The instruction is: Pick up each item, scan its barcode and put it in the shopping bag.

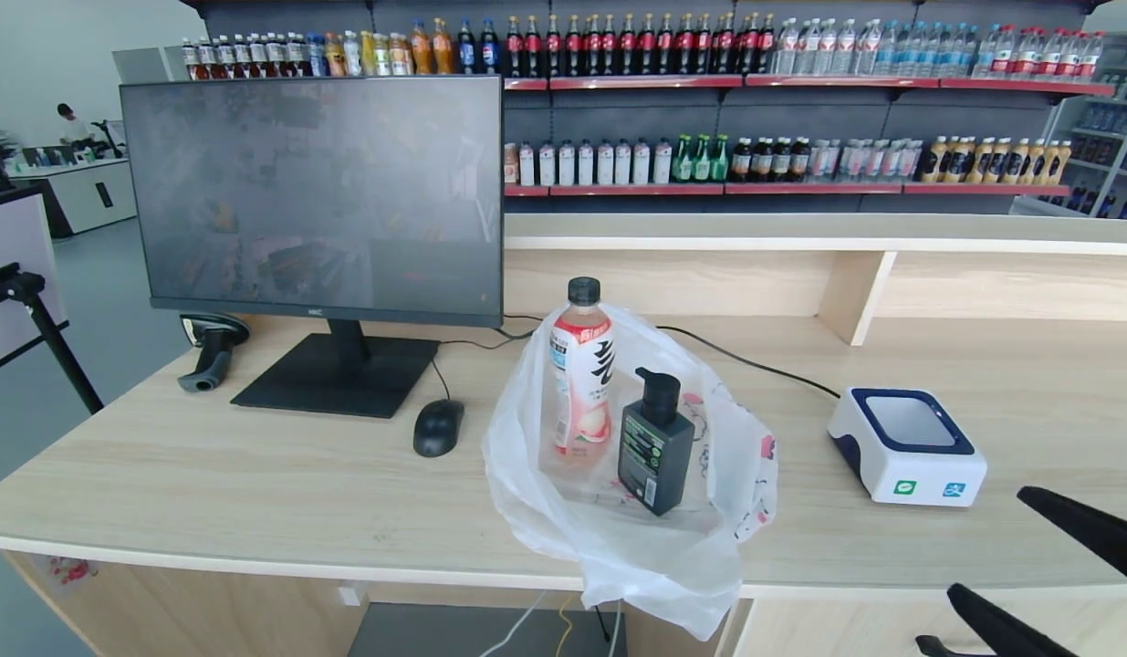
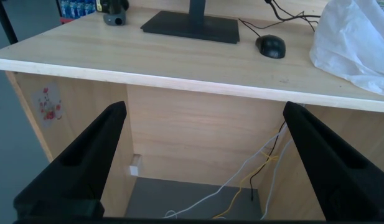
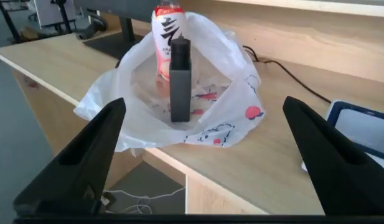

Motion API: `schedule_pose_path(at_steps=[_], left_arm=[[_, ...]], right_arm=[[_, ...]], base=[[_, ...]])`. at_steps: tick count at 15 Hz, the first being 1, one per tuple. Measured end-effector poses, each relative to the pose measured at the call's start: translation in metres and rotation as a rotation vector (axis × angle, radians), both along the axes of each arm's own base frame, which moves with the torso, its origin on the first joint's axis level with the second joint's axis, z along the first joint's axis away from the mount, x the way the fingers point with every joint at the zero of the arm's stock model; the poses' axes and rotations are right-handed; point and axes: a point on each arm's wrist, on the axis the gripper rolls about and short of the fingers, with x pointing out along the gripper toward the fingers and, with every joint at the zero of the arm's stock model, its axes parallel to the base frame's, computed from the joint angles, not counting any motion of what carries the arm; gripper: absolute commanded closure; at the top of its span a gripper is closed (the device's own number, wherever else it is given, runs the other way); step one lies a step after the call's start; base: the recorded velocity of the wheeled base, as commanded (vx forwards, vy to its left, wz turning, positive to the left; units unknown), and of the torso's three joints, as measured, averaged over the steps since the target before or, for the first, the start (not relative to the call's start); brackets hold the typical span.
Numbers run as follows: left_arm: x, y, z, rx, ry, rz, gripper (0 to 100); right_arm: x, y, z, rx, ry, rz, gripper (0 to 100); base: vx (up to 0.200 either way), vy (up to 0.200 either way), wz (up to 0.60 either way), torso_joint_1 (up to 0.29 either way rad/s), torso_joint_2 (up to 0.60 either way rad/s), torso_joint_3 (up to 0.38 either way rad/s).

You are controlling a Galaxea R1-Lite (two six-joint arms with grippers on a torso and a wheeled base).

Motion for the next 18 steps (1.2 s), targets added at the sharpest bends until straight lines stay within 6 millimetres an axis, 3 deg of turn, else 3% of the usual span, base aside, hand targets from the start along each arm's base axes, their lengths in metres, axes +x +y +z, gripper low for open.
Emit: schedule_pose_path(at_steps=[6,9,15,18], left_arm=[[0.0,0.0,0.0,0.0,0.0,0.0,0],[0.0,0.0,0.0,0.0,0.0,0.0,0],[0.0,0.0,0.0,0.0,0.0,0.0,0],[0.0,0.0,0.0,0.0,0.001,0.0,0]], right_arm=[[-0.06,-0.045,-0.063,-0.256,0.234,0.081,0],[-0.07,-0.053,-0.065,-0.187,0.174,0.091,0],[-0.075,-0.051,-0.065,-0.119,0.181,-0.378,0],[-0.079,-0.05,-0.065,-0.07,0.159,-0.488,0]], base=[[0.0,0.0,0.0,0.0,0.0,0.0],[0.0,0.0,0.0,0.0,0.0,0.0],[0.0,0.0,0.0,0.0,0.0,0.0],[0.0,0.0,0.0,0.0,0.0,0.0]])
